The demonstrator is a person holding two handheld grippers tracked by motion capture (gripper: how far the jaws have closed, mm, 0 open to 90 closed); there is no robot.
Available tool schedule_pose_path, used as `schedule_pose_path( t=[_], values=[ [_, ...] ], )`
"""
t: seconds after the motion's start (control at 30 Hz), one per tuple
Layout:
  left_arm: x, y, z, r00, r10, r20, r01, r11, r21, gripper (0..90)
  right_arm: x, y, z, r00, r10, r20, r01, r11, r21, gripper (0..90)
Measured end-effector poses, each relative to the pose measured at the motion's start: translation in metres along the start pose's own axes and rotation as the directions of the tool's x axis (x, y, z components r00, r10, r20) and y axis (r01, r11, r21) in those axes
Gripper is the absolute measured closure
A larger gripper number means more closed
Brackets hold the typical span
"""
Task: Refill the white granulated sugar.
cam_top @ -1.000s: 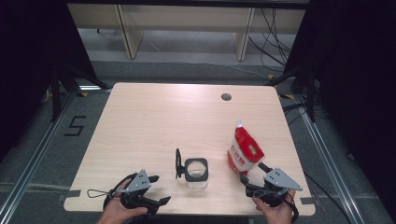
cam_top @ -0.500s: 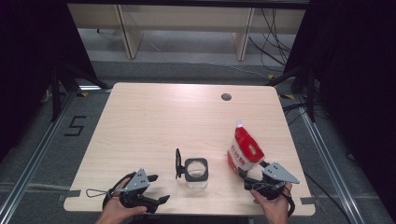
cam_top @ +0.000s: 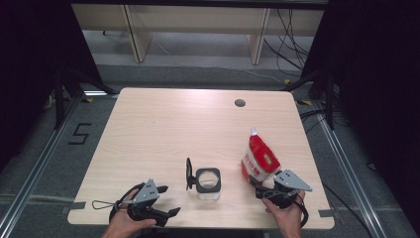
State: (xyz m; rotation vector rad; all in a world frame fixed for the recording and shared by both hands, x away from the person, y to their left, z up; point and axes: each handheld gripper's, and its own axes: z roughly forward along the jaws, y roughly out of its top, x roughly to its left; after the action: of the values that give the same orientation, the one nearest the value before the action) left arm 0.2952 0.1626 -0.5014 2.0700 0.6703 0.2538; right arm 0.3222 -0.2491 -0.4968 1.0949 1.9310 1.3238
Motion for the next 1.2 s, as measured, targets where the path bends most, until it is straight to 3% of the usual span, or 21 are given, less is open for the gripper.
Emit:
schedule_pose_path(
  t=[0.1, 0.17, 0.2, 0.23, 0.27, 0.33, 0.43, 0.5, 0.77, 0.8, 0.87, 0.9, 0.97, 1.03, 1.1, 1.2],
  values=[
    [0.001, 0.000, 0.000, 0.9999, 0.011, -0.003, -0.011, 0.9999, 0.012, 16.8, -0.001, 0.000, 0.002, 0.9999, -0.012, 0.012, 0.012, 1.000, -0.010, 23.0],
    [-0.001, 0.000, 0.001, 1.0000, -0.010, 0.001, 0.010, 0.9999, -0.006, 16.8, 0.000, 0.000, 0.004, 0.9998, -0.017, 0.008, 0.017, 1.000, -0.021, 23.1],
    [0.000, 0.000, 0.001, 1.0000, 0.005, -0.004, -0.005, 1.0000, 0.001, 16.8, 0.000, 0.000, 0.004, 0.9996, -0.020, 0.018, 0.021, 1.000, -0.014, 23.0],
    [-0.002, -0.001, 0.002, 0.9996, -0.025, -0.010, 0.025, 0.9997, 0.003, 16.7, -0.001, 0.001, 0.005, 0.9992, -0.039, 0.012, 0.039, 0.999, -0.009, 23.0],
    [-0.002, -0.001, 0.002, 0.9997, -0.025, -0.007, 0.025, 0.9997, 0.001, 16.8, -0.001, 0.001, 0.006, 0.9990, -0.042, 0.011, 0.042, 0.999, -0.014, 23.0],
    [-0.002, -0.001, 0.002, 0.9996, -0.029, -0.003, 0.029, 0.9996, -0.001, 16.7, 0.001, 0.000, 0.008, 0.9998, -0.020, 0.006, 0.020, 1.000, -0.011, 23.5],
    [-0.001, 0.000, 0.002, 0.9998, -0.021, -0.006, 0.021, 0.9998, -0.001, 16.7, 0.000, 0.000, 0.010, 0.9991, -0.043, 0.006, 0.043, 0.999, -0.010, 23.7],
    [-0.002, 0.000, 0.002, 0.9994, -0.035, -0.005, 0.035, 0.9994, 0.001, 16.7, 0.003, 0.000, 0.010, 0.9997, -0.017, 0.017, 0.017, 1.000, -0.008, 23.8],
    [-0.002, 0.000, 0.003, 0.9989, -0.046, -0.002, 0.046, 0.9989, -0.010, 16.7, 0.001, -0.002, 0.018, 0.9997, -0.010, 0.022, 0.011, 0.998, -0.055, 25.3],
    [-0.002, 0.000, 0.002, 0.9992, -0.038, -0.006, 0.038, 0.9993, 0.005, 16.7, -0.001, -0.002, 0.020, 0.9996, -0.025, 0.017, 0.026, 0.997, -0.073, 25.3],
    [-0.001, 0.000, 0.001, 0.9994, -0.033, -0.007, 0.033, 0.9994, 0.009, 16.7, 0.002, -0.002, 0.019, 0.9998, 0.000, 0.020, 0.001, 0.998, -0.060, 25.3],
    [-0.001, 0.000, 0.001, 0.9995, -0.032, -0.007, 0.032, 0.9994, 0.010, 16.7, 0.000, -0.002, 0.021, 0.9988, -0.043, 0.023, 0.044, 0.997, -0.069, 25.3],
    [0.000, 0.000, 0.001, 1.0000, -0.004, -0.004, 0.004, 0.9999, 0.013, 16.8, 0.000, -0.002, 0.023, 0.9992, -0.037, 0.017, 0.038, 0.997, -0.072, 25.3],
    [-0.001, 0.000, 0.001, 0.9995, -0.031, -0.011, 0.031, 0.9995, 0.010, 16.7, 0.000, -0.002, 0.024, 0.9994, -0.028, 0.021, 0.030, 0.996, -0.079, 25.5],
    [-0.001, 0.000, 0.001, 0.9996, -0.028, -0.008, 0.028, 0.9996, 0.008, 16.7, 0.002, -0.002, 0.025, 0.9996, 0.007, 0.029, -0.004, 0.997, -0.079, 25.6],
    [-0.001, 0.000, 0.001, 0.9994, -0.033, -0.007, 0.033, 0.9994, 0.010, 16.7, -0.003, -0.002, 0.027, 0.9995, -0.023, 0.022, 0.025, 0.996, -0.089, 25.6]
  ],
)
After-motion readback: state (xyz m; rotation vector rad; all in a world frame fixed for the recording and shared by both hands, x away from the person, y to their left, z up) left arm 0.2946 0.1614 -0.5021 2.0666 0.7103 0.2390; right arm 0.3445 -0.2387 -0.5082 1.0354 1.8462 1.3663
